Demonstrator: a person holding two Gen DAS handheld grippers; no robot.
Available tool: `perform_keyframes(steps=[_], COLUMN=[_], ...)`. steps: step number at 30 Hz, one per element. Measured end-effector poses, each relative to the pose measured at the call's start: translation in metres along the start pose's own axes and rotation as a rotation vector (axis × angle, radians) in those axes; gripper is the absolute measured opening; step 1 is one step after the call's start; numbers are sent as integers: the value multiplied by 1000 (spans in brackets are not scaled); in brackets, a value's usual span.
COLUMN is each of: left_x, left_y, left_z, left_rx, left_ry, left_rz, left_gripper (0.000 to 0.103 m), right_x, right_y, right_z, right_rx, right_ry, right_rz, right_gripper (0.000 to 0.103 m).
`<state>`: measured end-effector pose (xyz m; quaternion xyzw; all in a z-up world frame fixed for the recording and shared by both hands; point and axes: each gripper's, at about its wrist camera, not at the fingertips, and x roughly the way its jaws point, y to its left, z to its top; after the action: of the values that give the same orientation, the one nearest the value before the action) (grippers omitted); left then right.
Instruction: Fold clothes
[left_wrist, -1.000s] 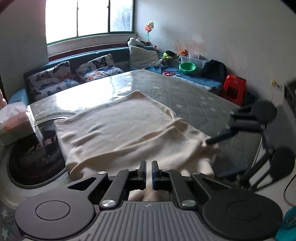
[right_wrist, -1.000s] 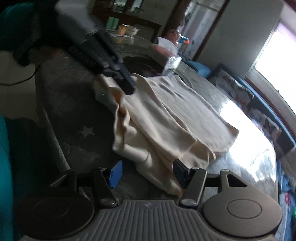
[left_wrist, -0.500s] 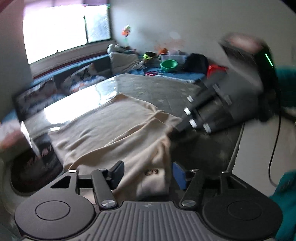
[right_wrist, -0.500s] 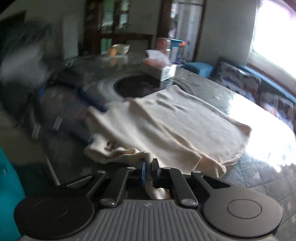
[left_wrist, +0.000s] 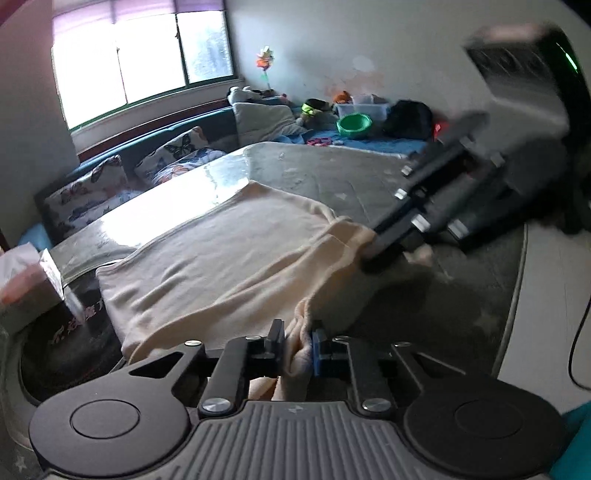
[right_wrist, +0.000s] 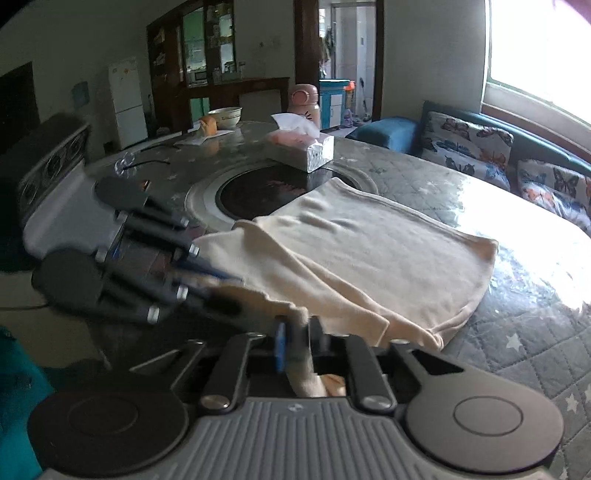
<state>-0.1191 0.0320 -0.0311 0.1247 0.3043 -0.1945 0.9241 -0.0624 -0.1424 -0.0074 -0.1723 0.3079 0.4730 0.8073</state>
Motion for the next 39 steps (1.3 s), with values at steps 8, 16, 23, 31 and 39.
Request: perform_keyframes(steps=[8,16,23,31,39], left_x=[2,-4,-17,-8,-13], left_y=[13,10,-4,-2,20], left_z=[12,3,-19,-33,-37], left_rx=[-36,-26,18,19,-36], left_ry=[-7,-3,-7,43,42], left_rz=[-17,-10,44,68,41], left_gripper=[15,24,50,54,9], right_x=[12,27,18,18,14], right_y=[23,13,-12,-16,-4], right_z=[-18,-9,6,16,10], right_rx=[-211,-133,36,91,74], right_ry=[1,16,16,23,-13], right_rz=[-66,-61,3,-8,-44], right_gripper=[49,17,15,15,12])
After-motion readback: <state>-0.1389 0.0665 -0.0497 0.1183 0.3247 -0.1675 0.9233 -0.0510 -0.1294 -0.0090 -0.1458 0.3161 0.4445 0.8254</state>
